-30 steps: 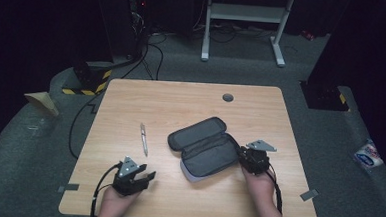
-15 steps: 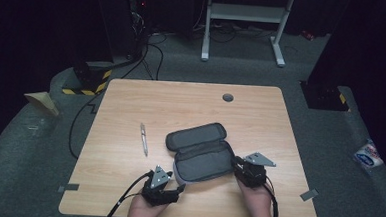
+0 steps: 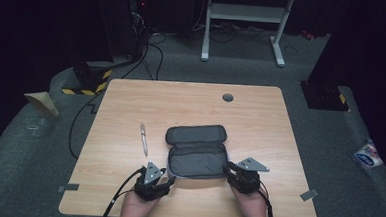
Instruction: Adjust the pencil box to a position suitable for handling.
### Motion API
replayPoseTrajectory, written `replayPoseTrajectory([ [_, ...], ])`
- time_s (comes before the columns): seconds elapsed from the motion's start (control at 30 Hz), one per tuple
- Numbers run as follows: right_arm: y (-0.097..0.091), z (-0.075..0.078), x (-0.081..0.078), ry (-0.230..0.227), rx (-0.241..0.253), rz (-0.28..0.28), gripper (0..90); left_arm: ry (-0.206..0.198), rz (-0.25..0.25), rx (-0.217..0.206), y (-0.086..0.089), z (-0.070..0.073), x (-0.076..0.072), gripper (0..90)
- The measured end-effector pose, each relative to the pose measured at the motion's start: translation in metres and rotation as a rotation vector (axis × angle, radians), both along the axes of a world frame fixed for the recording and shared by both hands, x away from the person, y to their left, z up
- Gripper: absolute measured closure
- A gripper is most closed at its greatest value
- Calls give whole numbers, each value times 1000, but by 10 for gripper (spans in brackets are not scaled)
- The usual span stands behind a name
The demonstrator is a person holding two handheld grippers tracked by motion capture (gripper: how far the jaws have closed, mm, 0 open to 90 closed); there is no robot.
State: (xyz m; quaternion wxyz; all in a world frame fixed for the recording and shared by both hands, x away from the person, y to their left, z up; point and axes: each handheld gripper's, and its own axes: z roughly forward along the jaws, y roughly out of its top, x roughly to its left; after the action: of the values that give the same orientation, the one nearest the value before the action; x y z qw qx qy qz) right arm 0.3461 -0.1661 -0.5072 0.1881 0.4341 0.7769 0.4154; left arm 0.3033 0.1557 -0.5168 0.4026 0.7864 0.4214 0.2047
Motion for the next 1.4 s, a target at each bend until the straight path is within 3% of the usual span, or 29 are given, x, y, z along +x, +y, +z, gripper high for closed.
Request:
replayPoseTrajectory([
  [0.33,10,-2,-3,-9,2,14,662,0,33,3,4,-2,11,569],
  [0.6,12,-3,7,-24,1,-7,665,0,36,18,4,-6,17,599],
  [1.0,11,0,8,-36,29,-7,638,-3,48,20,8,-6,18,594],
  [1.4,6,11,4,-77,42,-8,615,-8,33,29,9,-5,17,559],
])
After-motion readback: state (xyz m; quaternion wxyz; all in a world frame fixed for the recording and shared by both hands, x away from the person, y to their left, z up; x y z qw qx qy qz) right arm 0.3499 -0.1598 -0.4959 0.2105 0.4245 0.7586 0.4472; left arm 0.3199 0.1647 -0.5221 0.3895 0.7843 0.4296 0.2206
